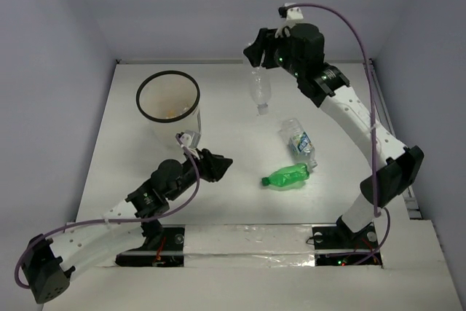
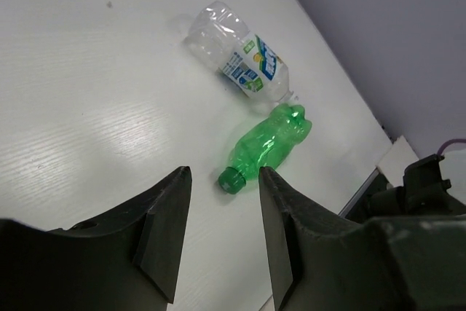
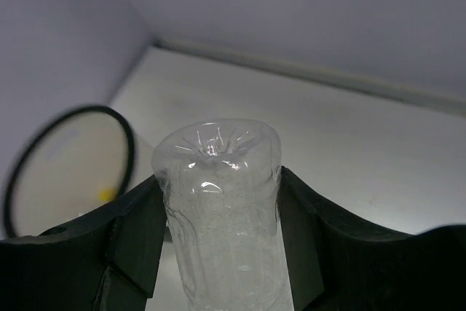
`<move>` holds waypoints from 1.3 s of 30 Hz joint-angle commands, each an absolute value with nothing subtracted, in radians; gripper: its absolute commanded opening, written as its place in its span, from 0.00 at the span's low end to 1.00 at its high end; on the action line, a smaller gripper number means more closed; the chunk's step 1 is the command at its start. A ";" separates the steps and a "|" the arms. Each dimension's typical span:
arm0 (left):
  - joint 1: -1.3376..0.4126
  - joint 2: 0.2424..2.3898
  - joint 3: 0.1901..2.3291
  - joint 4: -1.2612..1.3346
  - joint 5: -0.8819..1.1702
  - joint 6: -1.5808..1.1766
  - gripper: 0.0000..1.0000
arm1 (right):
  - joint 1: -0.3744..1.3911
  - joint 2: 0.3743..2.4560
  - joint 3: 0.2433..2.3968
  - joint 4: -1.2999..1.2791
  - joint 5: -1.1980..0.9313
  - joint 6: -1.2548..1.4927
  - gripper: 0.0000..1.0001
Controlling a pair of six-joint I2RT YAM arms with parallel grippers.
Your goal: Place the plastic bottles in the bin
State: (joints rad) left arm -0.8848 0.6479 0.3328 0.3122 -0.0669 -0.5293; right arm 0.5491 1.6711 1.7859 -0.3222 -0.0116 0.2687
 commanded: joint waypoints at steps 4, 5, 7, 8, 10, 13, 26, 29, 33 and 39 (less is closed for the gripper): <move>-0.890 0.499 0.486 0.351 -0.149 -0.545 0.39 | 0.606 1.675 1.855 0.104 -0.153 0.516 0.50; -0.890 0.467 0.511 0.338 -0.161 -0.537 0.39 | 0.617 1.702 1.867 0.171 -0.163 0.538 0.51; -0.890 0.434 0.575 0.298 -0.201 -0.520 0.39 | 0.627 1.729 1.891 0.248 -0.166 0.610 0.51; -0.890 0.417 0.589 0.285 -0.216 -0.515 0.39 | 0.641 1.744 1.890 0.355 -0.170 0.633 0.51; -0.890 0.367 0.613 0.247 -0.259 -0.502 0.39 | 0.661 1.792 1.893 0.454 -0.158 0.687 0.51; -0.890 0.321 0.679 0.174 -0.322 -0.462 0.39 | 0.702 1.902 1.951 0.616 -0.130 0.710 0.51; -0.890 0.259 0.698 0.095 -0.402 -0.457 0.39 | 0.818 2.180 2.194 0.508 -0.035 0.502 0.56; -0.890 0.265 0.703 0.094 -0.405 -0.453 0.39 | 0.837 2.164 2.097 0.557 -0.011 0.460 0.75; -0.890 0.282 0.703 0.097 -0.408 -0.454 0.39 | 0.838 2.151 2.065 0.560 -0.015 0.434 0.85; -0.890 0.317 0.716 0.094 -0.411 -0.453 0.39 | 0.838 2.086 2.017 0.564 -0.003 0.408 0.86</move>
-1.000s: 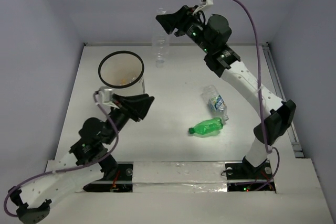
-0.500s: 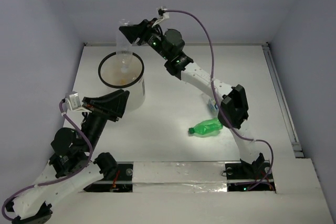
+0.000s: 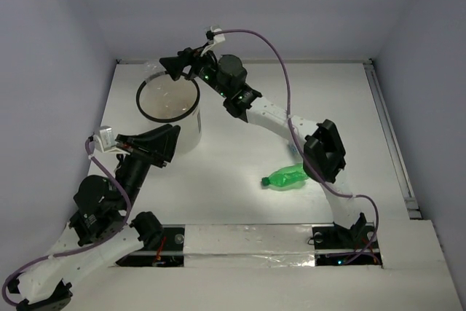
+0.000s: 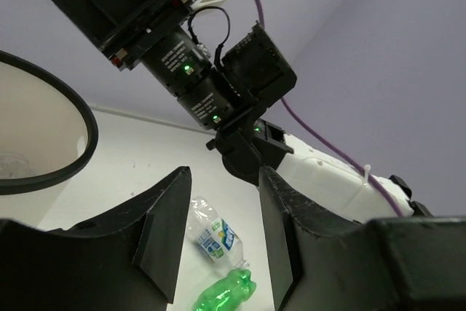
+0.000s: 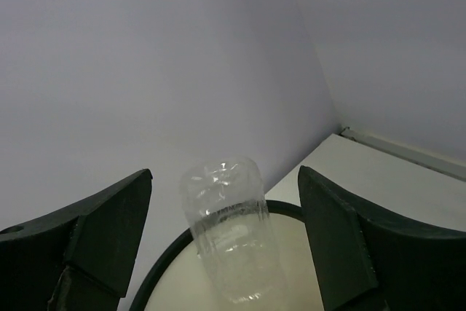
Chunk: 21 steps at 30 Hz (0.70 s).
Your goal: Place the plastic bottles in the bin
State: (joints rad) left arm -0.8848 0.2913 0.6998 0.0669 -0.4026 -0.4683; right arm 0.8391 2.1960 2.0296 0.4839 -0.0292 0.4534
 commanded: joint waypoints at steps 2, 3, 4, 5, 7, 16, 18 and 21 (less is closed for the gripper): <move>-0.890 0.334 0.721 0.107 -0.400 -0.449 0.39 | 0.838 2.030 1.968 0.569 -0.005 0.397 0.87; -0.890 0.359 0.722 0.112 -0.384 -0.448 0.39 | 0.838 1.978 1.944 0.574 0.026 0.385 0.86; -0.890 0.377 0.727 0.113 -0.373 -0.446 0.39 | 0.838 1.977 1.919 0.575 0.043 0.385 0.86; -0.890 0.423 0.738 0.115 -0.358 -0.443 0.39 | 0.838 1.917 1.890 0.572 0.073 0.371 0.84; -0.890 0.481 0.749 0.132 -0.305 -0.437 0.39 | 0.838 1.849 1.792 0.558 0.110 0.356 0.81; -0.923 0.834 0.726 0.323 -0.152 -0.402 0.38 | 0.706 1.228 1.151 0.456 0.368 0.400 0.14; -0.952 0.937 0.730 0.371 -0.126 -0.365 0.39 | 0.672 1.105 0.996 0.405 0.391 0.423 0.12; -1.033 1.107 0.781 0.397 -0.107 -0.273 0.49 | 0.650 0.902 0.878 0.290 0.443 0.429 0.12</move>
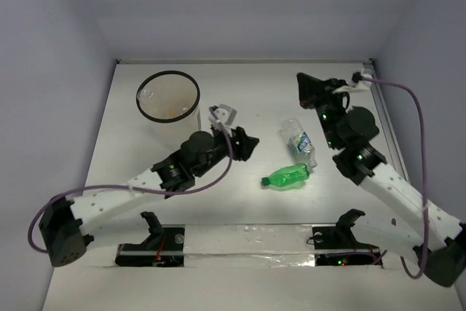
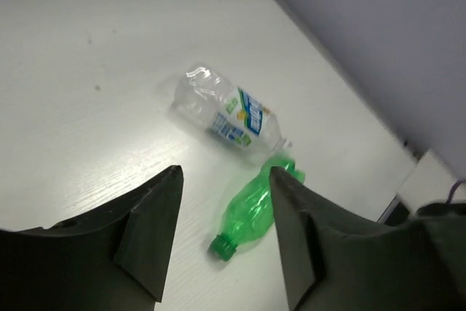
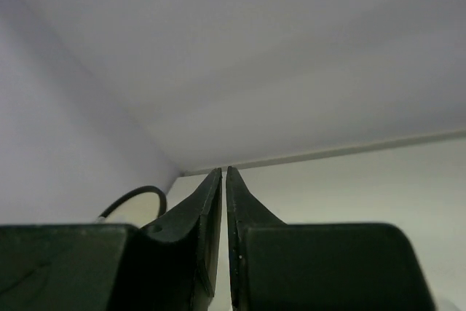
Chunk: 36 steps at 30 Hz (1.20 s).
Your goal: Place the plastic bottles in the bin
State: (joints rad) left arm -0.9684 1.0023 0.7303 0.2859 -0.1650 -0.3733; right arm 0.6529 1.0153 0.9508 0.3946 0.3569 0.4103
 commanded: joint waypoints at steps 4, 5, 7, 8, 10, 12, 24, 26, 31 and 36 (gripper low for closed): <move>-1.162 1.314 0.879 0.383 -0.110 -0.074 0.64 | 0.641 0.735 0.819 0.158 0.483 0.439 0.14; -1.176 1.345 0.906 0.385 -0.101 -0.042 0.68 | 0.641 0.691 0.812 0.138 0.498 0.439 0.17; -1.177 1.457 0.946 0.391 -0.045 -0.005 0.79 | 0.641 0.646 0.799 0.069 0.511 0.437 0.20; -1.177 1.457 0.965 0.381 -0.025 0.023 0.82 | 0.641 0.646 0.795 0.069 0.514 0.436 0.21; -1.177 1.544 1.017 0.342 0.037 0.050 0.88 | 0.641 0.612 0.779 0.041 0.515 0.431 0.24; -1.186 1.627 1.093 0.279 0.075 0.070 0.89 | 0.641 0.588 0.770 0.017 0.526 0.425 0.30; -1.215 1.883 1.307 0.123 -0.027 0.175 0.91 | 0.641 0.554 0.736 -0.035 0.479 0.410 0.42; -1.215 1.904 1.321 0.103 -0.037 0.184 0.91 | 0.641 0.558 0.732 -0.035 0.476 0.408 0.42; -1.215 1.945 1.319 0.117 -0.052 0.190 0.85 | 0.641 0.572 0.726 -0.028 0.466 0.411 0.44; -1.215 1.960 1.273 0.189 -0.103 0.184 0.68 | 0.641 0.612 0.744 -0.047 0.376 0.399 0.46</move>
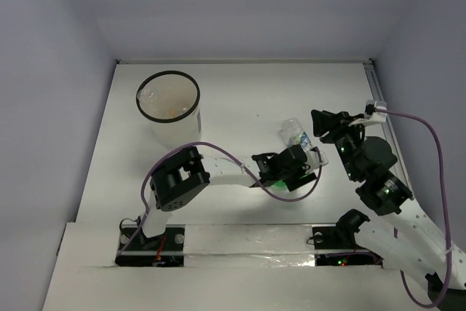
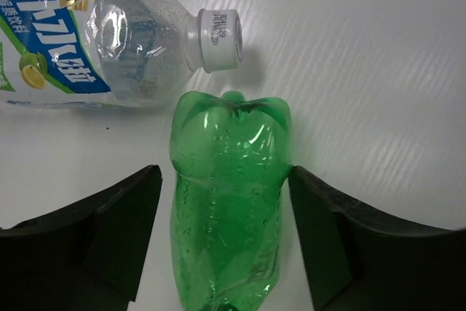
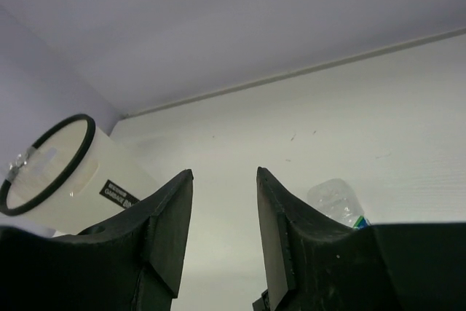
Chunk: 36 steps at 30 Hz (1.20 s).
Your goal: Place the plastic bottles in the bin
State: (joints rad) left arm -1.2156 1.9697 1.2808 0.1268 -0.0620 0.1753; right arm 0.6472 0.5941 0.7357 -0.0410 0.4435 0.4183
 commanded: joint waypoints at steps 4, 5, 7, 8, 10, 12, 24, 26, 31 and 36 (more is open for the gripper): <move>-1.215 1.930 1.233 0.230 -0.113 0.172 0.50 | 0.641 0.632 0.759 -0.071 0.374 0.397 0.49; -1.215 1.919 1.217 0.241 -0.118 0.164 0.46 | 0.641 0.644 0.767 -0.077 0.379 0.396 0.50; -1.215 1.870 1.195 0.253 -0.146 0.152 0.37 | 0.641 0.669 0.770 -0.084 0.391 0.388 0.54; -1.215 1.849 1.166 0.271 -0.155 0.144 0.37 | 0.641 0.716 0.776 -0.086 0.384 0.377 0.57; -1.215 1.764 1.131 0.294 -0.175 0.120 0.37 | 0.641 0.779 0.817 -0.135 0.397 0.377 0.59; -1.215 1.662 1.051 0.337 -0.184 0.100 0.36 | 0.615 0.849 0.831 -0.144 0.435 0.377 0.63; -1.180 1.090 0.726 0.431 -0.250 -0.095 0.37 | 0.371 1.325 1.075 -0.250 0.155 0.243 0.91; -1.141 1.039 0.719 0.430 -0.258 -0.112 0.36 | 0.345 1.426 1.107 -0.276 0.123 0.218 0.93; -1.028 0.891 0.726 0.417 -0.247 -0.178 0.36 | 0.345 1.549 1.183 -0.371 0.095 0.186 0.97; -0.894 0.795 0.744 0.436 -0.233 -0.232 0.36 | 0.345 1.637 1.190 -0.442 0.077 0.179 0.97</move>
State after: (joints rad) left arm -0.9367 0.8448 0.7261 0.3779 -0.2390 -0.1734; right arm 0.3481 1.6253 1.1389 -0.3744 0.1074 0.2096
